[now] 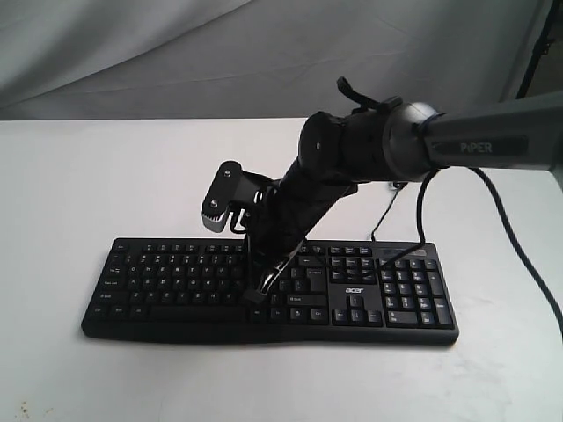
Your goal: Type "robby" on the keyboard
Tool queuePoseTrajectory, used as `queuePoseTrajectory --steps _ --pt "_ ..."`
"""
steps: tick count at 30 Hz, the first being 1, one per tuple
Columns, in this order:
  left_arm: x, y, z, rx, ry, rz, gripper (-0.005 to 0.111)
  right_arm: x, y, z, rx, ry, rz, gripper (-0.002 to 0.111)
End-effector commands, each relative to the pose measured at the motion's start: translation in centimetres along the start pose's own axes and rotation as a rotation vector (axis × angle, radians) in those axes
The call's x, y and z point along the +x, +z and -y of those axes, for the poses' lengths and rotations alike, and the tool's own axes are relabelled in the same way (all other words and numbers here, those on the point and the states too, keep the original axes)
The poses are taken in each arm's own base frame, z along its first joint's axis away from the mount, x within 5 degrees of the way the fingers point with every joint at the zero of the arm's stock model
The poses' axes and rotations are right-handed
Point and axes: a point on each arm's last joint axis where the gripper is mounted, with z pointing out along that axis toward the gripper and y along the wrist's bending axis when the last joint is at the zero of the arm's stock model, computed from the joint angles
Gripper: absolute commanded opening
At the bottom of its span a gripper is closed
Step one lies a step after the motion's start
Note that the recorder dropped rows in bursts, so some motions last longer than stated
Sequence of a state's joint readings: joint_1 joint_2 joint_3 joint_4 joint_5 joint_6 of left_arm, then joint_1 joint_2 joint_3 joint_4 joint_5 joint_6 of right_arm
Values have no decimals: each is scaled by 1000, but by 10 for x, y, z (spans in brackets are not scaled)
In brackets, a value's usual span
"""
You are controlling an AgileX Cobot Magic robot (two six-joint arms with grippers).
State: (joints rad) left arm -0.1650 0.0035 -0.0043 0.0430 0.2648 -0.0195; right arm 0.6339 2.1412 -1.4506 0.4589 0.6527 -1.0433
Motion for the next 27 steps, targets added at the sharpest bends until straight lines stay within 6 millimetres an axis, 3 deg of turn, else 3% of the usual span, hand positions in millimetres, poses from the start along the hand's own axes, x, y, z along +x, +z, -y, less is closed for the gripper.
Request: queuePoseTrajectory --steps 1,8,20,27 --pt "1 0 0 5 3 5 0 1 -1 0 -4 7 -1 0" --pt "1 0 0 5 3 5 0 -4 -5 0 -1 5 20 0" --pt "1 0 0 5 3 5 0 -34 0 -33 -37 -105 107 0" --pt "1 0 0 5 3 5 0 -42 2 -43 -55 -138 147 0"
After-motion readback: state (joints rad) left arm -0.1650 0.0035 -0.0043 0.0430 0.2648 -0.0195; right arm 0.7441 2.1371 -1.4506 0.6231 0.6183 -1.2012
